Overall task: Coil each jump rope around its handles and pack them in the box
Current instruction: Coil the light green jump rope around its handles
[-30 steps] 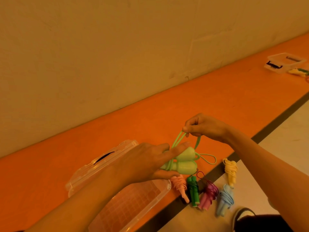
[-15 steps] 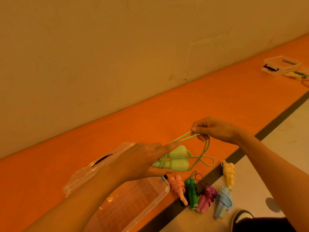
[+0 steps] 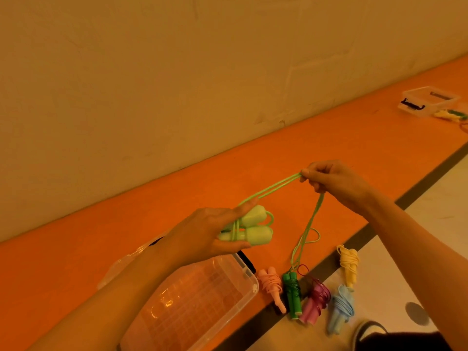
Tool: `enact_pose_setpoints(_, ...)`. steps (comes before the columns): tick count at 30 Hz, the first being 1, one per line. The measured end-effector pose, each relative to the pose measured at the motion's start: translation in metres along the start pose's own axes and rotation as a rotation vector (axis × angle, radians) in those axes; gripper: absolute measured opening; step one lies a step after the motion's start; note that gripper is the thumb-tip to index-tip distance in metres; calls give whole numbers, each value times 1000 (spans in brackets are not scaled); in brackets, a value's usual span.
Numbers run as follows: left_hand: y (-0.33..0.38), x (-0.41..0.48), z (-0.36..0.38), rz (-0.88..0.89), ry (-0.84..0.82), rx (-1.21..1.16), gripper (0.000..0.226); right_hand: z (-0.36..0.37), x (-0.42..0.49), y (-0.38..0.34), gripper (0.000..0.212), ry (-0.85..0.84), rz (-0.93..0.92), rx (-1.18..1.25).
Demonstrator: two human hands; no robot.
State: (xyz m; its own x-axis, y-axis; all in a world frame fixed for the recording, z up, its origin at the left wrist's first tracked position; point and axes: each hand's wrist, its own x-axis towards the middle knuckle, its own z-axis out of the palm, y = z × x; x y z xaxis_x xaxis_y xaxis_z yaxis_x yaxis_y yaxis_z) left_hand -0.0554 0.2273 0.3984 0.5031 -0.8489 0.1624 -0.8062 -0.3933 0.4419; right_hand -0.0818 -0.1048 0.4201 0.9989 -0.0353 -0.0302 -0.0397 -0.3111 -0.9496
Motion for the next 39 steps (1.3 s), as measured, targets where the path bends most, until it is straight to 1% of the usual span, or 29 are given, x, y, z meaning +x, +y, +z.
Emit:
enact_pose_setpoints(3,7,3,3,66,-11,25,83,10,9,4,40,120,48,13)
enact_pose_setpoints(6,14,6,2,134,-6,63,83,24,17,10,35,191,102,17)
enact_pose_setpoints(10,20,8,3,191,26,182,80,33,24,16,31,225,160,96)
enact_pose_setpoints(15,24,11,2,199,44,214,80,35,32,14,30,233,162,116)
enact_pose_setpoints(18,18,9,2,138,40,127,80,40,32,18,31,229,161,52)
enact_pose_setpoints(22,11,10,-1,10,142,-60,81,40,25,31,31,149,153,-5)
enact_pose_setpoints(25,13,10,1,-19,170,-98,81,36,20,39,32,136,170,-7)
enact_pose_setpoints(27,13,9,3,-56,189,-116,81,34,16,42,35,79,186,-26)
enact_pose_setpoints(29,12,9,2,-138,244,-217,81,34,12,43,37,25,187,-36)
enact_pose_setpoints(31,14,12,-3,-217,320,-375,73,34,7,41,35,-7,178,-27)
enact_pose_setpoints(33,16,15,-8,-264,397,-480,66,37,2,37,30,-55,159,-19)
enact_pose_setpoints(36,10,21,-13,-319,513,-517,65,44,-5,33,29,-103,130,-38)
enact_pose_setpoints(39,7,22,-19,-363,565,-438,61,52,-11,29,26,-85,83,-80)
